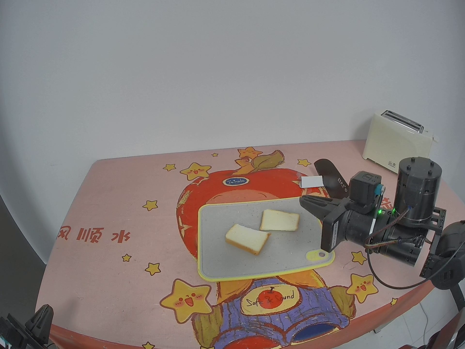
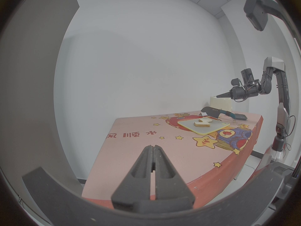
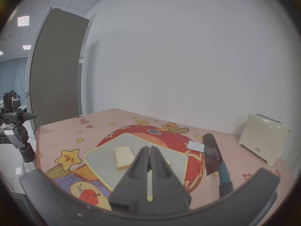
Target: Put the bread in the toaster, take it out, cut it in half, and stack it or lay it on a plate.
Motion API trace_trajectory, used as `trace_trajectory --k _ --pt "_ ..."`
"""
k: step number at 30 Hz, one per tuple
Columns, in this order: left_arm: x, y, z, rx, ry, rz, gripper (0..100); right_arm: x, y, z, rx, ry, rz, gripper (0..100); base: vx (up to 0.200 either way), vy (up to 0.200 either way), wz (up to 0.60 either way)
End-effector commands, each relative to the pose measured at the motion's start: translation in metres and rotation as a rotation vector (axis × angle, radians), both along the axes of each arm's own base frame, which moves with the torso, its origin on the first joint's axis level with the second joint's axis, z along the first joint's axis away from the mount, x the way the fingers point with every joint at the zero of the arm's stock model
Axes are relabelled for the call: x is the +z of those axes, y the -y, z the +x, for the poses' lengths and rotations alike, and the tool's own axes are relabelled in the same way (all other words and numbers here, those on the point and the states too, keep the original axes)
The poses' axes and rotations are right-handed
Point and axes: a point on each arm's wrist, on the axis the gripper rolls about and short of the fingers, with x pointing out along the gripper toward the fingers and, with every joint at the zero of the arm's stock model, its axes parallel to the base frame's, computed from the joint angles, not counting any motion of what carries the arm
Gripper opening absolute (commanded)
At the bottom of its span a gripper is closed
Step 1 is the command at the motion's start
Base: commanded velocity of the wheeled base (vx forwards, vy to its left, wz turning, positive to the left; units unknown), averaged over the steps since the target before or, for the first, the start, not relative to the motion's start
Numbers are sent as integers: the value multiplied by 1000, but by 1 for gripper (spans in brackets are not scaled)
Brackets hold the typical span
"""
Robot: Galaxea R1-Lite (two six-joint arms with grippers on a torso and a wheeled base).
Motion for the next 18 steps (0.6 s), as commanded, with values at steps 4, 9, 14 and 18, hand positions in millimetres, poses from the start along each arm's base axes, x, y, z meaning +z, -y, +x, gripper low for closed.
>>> trace_trajectory --k 4,9,14,18 --pt "0 0 0 0 -5 -1 0 -4 4 4 4 -26 -15 100 0 0 0" --pt "0 0 0 0 -5 -1 0 0 0 8 0 -111 -53 100 0 0 0" --pt "0 0 0 0 -5 -1 0 10 1 20 -29 -152 -80 100 0 0 0" --pt "0 0 0 0 -5 1 0 7 5 41 -81 -162 -86 100 0 0 0"
